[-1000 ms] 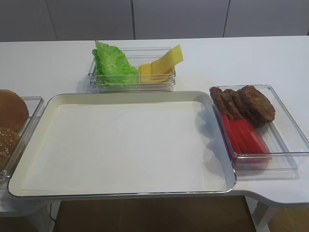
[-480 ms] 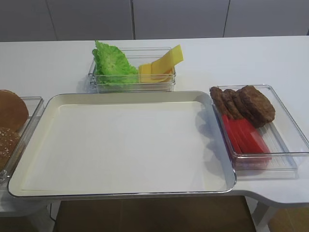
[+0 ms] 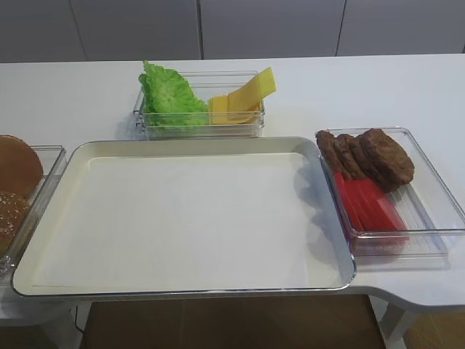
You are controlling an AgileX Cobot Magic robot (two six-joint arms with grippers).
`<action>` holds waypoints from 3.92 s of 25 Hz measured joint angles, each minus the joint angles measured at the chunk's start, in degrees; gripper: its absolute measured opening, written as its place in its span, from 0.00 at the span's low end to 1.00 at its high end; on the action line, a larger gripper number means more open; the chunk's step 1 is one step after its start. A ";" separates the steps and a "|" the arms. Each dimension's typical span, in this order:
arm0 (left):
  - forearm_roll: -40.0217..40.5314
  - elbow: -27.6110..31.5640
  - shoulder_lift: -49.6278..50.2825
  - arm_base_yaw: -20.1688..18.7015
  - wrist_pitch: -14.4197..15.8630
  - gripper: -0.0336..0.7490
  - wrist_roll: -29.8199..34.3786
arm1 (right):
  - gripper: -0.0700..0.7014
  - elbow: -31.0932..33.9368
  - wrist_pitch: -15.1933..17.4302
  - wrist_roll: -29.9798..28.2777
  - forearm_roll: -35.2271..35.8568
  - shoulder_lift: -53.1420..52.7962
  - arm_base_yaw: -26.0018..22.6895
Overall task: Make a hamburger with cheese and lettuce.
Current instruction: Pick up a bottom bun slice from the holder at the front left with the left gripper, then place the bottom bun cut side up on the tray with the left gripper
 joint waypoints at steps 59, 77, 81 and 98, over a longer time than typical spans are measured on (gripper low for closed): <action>-1.88 -4.62 -2.83 0.00 3.45 0.20 2.52 | 0.62 0.00 -0.09 0.00 0.00 0.00 0.00; -0.52 -9.80 -13.30 -7.19 5.84 0.20 -0.96 | 0.62 0.00 -0.09 0.00 0.00 0.00 0.00; 5.24 -10.13 -15.15 -15.10 7.01 0.20 -4.97 | 0.62 0.00 -0.09 0.00 0.00 0.00 0.00; 36.65 -10.32 -12.54 -60.22 9.32 0.20 -23.89 | 0.62 0.00 -0.09 0.00 0.00 0.00 0.00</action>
